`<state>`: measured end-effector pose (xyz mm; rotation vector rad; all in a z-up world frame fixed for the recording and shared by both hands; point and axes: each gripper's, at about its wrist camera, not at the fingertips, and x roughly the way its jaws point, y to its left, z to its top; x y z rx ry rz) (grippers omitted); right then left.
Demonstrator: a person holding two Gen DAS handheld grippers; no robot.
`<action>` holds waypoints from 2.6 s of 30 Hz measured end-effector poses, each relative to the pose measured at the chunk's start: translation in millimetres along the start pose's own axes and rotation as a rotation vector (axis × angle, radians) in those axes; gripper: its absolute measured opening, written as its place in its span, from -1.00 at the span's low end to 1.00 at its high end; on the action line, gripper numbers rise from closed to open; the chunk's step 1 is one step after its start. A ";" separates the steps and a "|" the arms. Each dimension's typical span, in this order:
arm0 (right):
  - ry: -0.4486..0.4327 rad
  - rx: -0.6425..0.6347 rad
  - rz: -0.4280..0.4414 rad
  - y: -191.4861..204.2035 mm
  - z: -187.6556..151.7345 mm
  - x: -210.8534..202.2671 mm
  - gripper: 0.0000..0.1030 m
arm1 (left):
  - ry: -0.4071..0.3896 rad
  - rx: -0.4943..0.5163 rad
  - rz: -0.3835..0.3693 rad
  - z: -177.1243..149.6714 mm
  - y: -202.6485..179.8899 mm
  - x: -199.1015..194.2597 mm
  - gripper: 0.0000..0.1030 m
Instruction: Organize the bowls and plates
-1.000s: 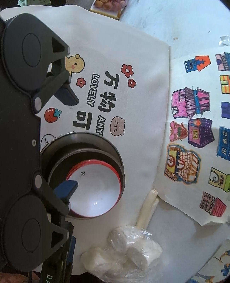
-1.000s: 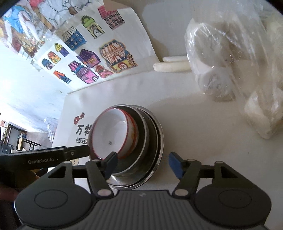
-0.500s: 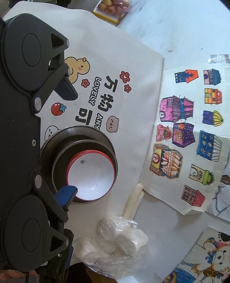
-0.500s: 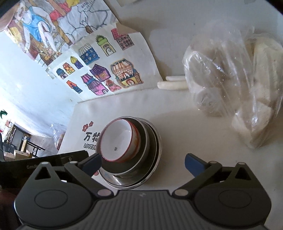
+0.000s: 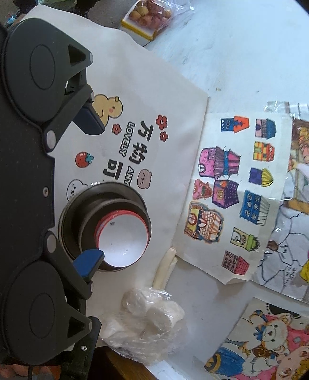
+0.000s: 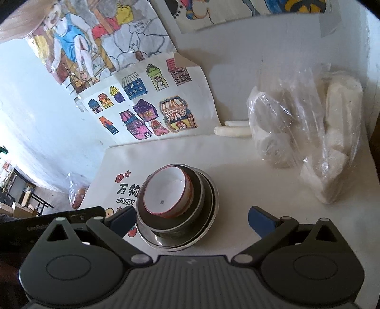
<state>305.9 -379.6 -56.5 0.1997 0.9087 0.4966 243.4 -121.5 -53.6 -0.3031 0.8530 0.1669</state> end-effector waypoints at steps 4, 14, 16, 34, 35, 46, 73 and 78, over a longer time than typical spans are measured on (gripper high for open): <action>-0.040 -0.003 -0.027 10.7 -13.3 -14.7 1.00 | -0.037 0.021 -0.014 -12.2 8.1 -13.9 0.98; -0.154 0.018 -0.103 51.3 -65.0 -59.3 1.00 | -0.096 0.098 -0.084 -49.5 33.2 -56.8 0.98; -0.181 0.032 -0.121 63.2 -80.2 -68.9 1.00 | -0.105 0.118 -0.092 -59.7 40.9 -68.9 0.98; -0.255 -0.052 -0.202 139.3 -175.1 -122.4 1.00 | -0.200 0.183 -0.129 -128.2 101.5 -142.1 0.98; -0.252 -0.058 -0.204 140.6 -176.8 -122.9 1.00 | -0.202 0.189 -0.130 -130.3 101.5 -143.1 0.98; -0.224 -0.050 -0.212 139.5 -182.4 -123.0 1.00 | -0.197 0.200 -0.126 -139.2 99.2 -149.0 0.98; -0.212 -0.057 -0.201 133.8 -183.9 -126.1 1.00 | -0.208 0.222 -0.132 -143.2 88.9 -152.0 0.98; -0.209 -0.047 -0.202 126.2 -185.2 -127.4 1.00 | -0.218 0.226 -0.132 -144.0 85.6 -152.7 0.98</action>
